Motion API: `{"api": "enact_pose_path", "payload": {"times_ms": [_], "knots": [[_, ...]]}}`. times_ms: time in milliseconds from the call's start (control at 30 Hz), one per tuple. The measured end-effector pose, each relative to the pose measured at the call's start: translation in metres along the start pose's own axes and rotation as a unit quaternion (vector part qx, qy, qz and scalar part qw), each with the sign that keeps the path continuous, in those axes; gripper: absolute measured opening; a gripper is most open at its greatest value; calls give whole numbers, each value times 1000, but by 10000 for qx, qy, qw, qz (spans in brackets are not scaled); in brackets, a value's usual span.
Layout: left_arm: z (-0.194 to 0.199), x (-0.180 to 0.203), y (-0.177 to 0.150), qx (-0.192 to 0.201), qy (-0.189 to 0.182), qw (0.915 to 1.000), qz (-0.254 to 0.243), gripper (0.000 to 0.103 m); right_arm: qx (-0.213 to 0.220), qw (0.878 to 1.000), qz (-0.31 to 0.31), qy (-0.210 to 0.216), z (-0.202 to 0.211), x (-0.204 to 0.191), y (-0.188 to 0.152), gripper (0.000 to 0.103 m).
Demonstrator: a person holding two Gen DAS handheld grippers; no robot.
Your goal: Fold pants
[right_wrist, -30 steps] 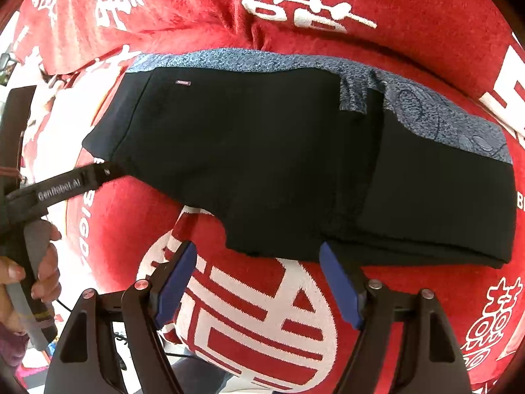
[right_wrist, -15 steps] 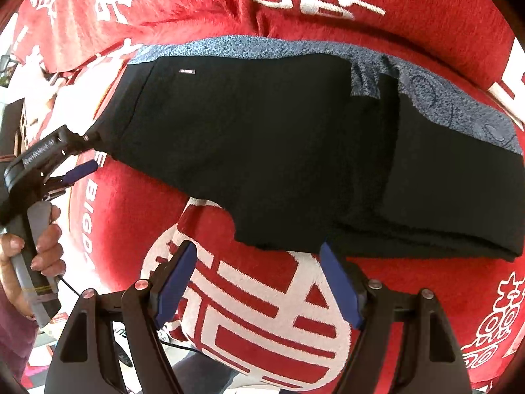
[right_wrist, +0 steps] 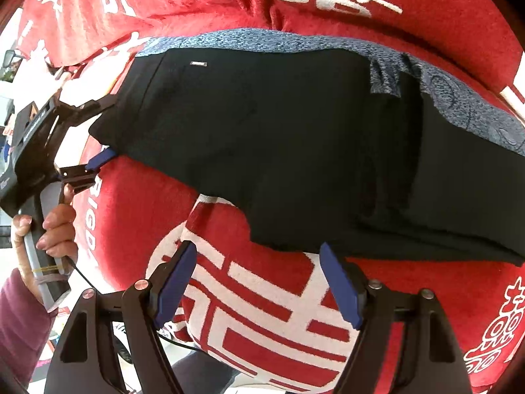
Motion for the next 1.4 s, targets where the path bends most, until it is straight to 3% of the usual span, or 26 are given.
{"api": "enact_pose_path", "payload": {"times_ms": [67, 133, 200, 300, 333, 367, 400, 433, 500, 533, 567, 600, 633, 700, 767, 867, 967, 1067, 1200, 1233, 1267, 1300, 1400], "knots": [[-2, 13, 2, 90, -39, 9999, -129, 90, 18, 10000, -2, 26, 0, -3, -1, 80], [-9, 17, 2, 85, 215, 9990, -375, 90, 23, 10000, 29, 61, 0, -7, 0, 80], [-20, 6, 0, -144, 388, 9989, -206, 90, 22, 9999, 51, 88, 0, -9, 1, 80], [-19, 9, 5, -163, 474, 9987, -108, 87, 93, 9998, 68, 143, 3, -11, 5, 80], [-18, 10, 5, -171, 625, 9977, -188, 82, 130, 9998, 68, 164, 4, -11, 8, 80], [-18, 11, 6, -132, 823, 9960, -323, 68, 159, 9997, 61, 174, 5, -10, 10, 80], [-17, 13, 6, -79, 1081, 9924, -579, 45, 195, 9996, 50, 178, 7, -8, 15, 80], [-16, 15, 6, -22, 1350, 9868, -899, 35, 247, 9995, 27, 186, 10, -6, 21, 80], [-13, 33, 0, 170, 1749, 9660, -1897, 34, 341, 9991, -15, 238, 17, -1, 36, 80], [-11, 50, -8, 373, 1937, 9455, -2591, 33, 398, 9987, -50, 308, 22, 1, 46, 80], [-10, 67, -18, 589, 2130, 9158, -3354, 32, 436, 9983, -84, 385, 25, 2, 55, 80], [-9, 85, -32, 805, 2290, 8792, -4099, 32, 486, 9974, -115, 518, 30, 2, 71, 80], [-9, 94, -43, 917, 2359, 8564, -4501, 32, 505, 9968, -104, 603, 33, 0, 83, 80], [-9, 105, -61, 1015, 2425, 8248, -5006, 32, 486, 9953, -18, 840, 37, -9, 109, 81], [-11, 107, -70, 1048, 2546, 8047, -5260, 32, 219, 9924, 75, 1208, 34, -28, 135, 83], [-10, 104, -70, 1066, 2633, 7982, -5311, 32, -227, 9858, 293, 1639, 26, -70, 164, 85], [-15, 106, -72, 1075, 2720, 7889, -5404, 32, -607, 9770, 903, 1835, 13, -126, 179, 88], [-20, 109, -73, 1098, 2786, 7794, -5504, 32, -935, 9700, 1702, 1460, -12, -168, 182, 88], [-18, 109, -73, 1096, 2787, 7827, -5456, 32, -1524, 9615, 2116, 871, -55, -181, 176, 88], [-19, 108, -72, 1078, 2780, 7850, -5430, 32, -1666, 9631, 1981, 741, -66, -174, 175, 81], [-19, 109, -72, 1003, 2728, 7904, -5393, 32, -1719, 9644, 1859, 770, -69, -170, 175, 42], [-19, 110, -74, 986, 2687, 7926, -5384, 32, -1782, 9658, 1602, 992, -71, -165, 173, 17], [-14, 125, -81, 1045, 2492, 7897, -5507, 32, -1494, 9715, 1332, 1270, -56, -147, 172, 17]]}}
Point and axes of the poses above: each gripper's, at about its wrist camera, not at the fingertips, and z roughly against the way its jaws point, x to its right, y to its top, the point moved 6 cm from there along -z, roughly the way its jaws point, and after that the axes turned 8 degrees about x, right-handed, at the moved point
